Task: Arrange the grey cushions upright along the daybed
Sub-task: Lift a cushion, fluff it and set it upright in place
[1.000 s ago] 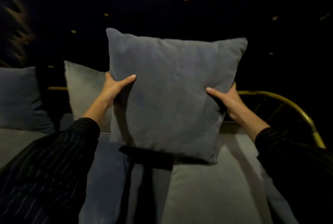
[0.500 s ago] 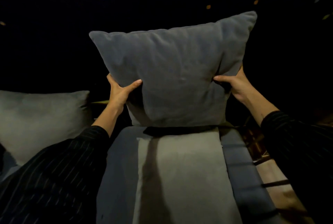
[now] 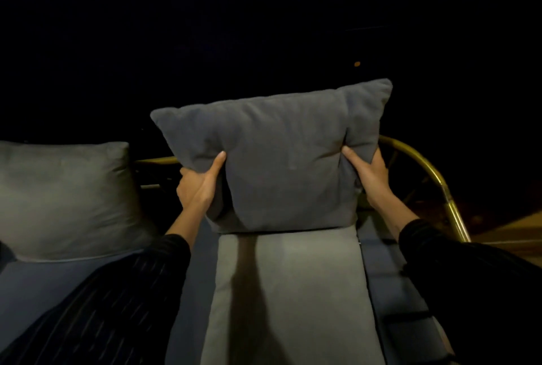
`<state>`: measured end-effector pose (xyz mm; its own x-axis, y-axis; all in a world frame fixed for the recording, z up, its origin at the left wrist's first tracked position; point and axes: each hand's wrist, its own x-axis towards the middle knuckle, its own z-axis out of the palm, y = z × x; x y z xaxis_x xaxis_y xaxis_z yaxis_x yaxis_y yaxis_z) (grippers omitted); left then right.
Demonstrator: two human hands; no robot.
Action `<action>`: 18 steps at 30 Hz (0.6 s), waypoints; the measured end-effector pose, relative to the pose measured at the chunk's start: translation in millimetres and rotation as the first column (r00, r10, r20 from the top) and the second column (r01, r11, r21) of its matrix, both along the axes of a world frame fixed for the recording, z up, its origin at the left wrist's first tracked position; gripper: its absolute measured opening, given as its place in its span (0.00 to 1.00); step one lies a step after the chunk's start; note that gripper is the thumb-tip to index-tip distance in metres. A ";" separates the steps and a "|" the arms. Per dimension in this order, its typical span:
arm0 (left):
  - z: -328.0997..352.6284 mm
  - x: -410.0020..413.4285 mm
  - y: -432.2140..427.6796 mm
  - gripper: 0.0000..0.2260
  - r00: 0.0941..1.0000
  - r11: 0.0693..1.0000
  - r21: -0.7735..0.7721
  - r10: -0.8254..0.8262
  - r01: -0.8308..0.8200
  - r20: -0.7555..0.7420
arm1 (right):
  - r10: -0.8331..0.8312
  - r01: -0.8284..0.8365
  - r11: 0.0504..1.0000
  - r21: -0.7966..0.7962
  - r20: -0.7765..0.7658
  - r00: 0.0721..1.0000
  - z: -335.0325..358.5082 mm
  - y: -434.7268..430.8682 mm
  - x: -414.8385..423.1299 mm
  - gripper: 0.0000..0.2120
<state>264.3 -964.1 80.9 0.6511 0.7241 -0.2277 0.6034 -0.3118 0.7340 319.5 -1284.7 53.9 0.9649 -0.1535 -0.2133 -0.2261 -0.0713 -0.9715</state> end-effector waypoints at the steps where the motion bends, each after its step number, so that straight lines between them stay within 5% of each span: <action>1: 8.0 6.9 -1.5 0.47 1.000 0.999 0.046 0.005 -0.006 0.003 | -0.044 0.045 0.997 -0.068 0.019 0.999 6.5 2.1 5.0 0.38; 6: 20.5 29.3 -0.4 0.50 1.000 0.996 0.094 0.011 -0.009 -0.021 | -0.146 0.140 0.962 -0.234 -0.009 0.989 19.8 7.7 24.5 0.40; 14: -21.3 27.7 -16.9 0.49 0.995 0.968 -0.238 0.070 -0.085 -0.070 | -0.024 -0.020 0.988 -0.150 -0.287 0.958 -33.7 10.3 28.2 0.42; 18: -15.7 27.1 -46.8 0.42 0.984 0.975 -0.151 0.148 -0.161 -0.098 | -0.078 0.002 0.969 -0.248 -0.299 0.951 -22.2 22.5 19.2 0.38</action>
<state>291.5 -1010.9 65.2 0.5071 0.7649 -0.3973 0.6982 -0.0943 0.7096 338.7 -1262.2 31.7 0.8515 -0.2743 -0.4469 -0.5153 -0.2803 -0.8099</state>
